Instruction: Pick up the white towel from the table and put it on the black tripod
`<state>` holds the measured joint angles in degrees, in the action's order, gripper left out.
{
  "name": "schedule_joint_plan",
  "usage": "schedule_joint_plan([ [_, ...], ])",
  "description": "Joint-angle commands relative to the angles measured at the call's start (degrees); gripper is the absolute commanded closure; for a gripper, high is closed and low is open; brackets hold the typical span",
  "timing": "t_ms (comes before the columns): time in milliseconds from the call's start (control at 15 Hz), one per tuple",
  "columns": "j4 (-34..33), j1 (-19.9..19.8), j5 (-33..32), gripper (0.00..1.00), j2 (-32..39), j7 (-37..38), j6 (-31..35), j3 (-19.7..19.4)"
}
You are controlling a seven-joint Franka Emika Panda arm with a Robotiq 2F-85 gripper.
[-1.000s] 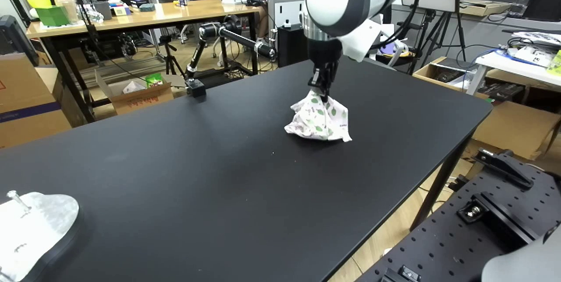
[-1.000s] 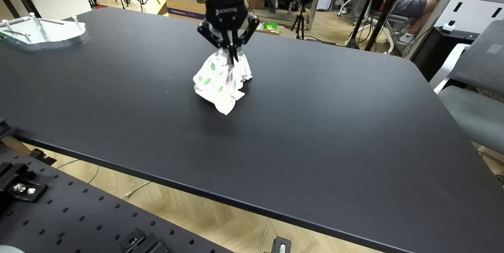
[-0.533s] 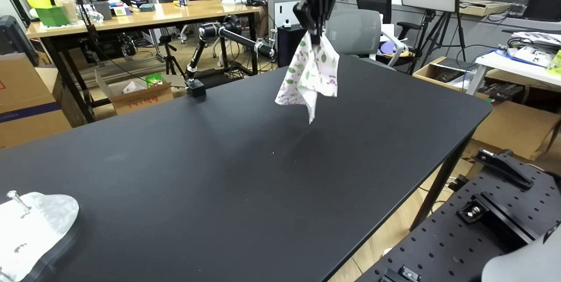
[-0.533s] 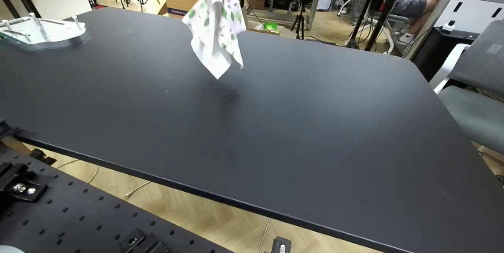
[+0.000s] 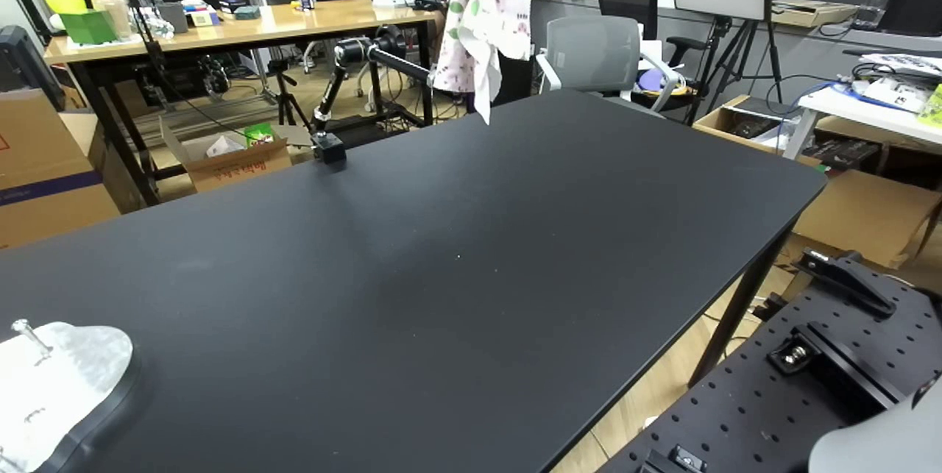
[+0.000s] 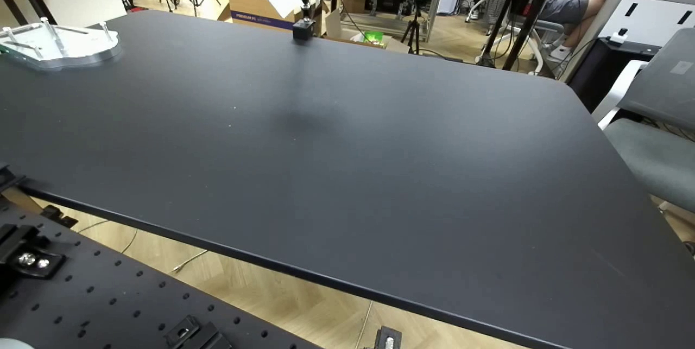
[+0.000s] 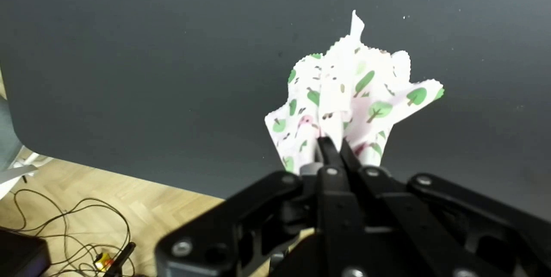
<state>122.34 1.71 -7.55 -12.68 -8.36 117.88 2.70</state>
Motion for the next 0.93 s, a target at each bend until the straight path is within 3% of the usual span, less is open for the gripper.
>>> schedule_joint_plan([
  [0,-7.6,0.4,1.3,0.99,3.9,3.8,-3.1,0.3],
  [533,-20.8,0.7,1.2,0.99,11.0,7.1,-3.8,1.2],
  [867,-23.9,1.0,2.3,0.99,13.8,6.6,-5.0,1.2],
])
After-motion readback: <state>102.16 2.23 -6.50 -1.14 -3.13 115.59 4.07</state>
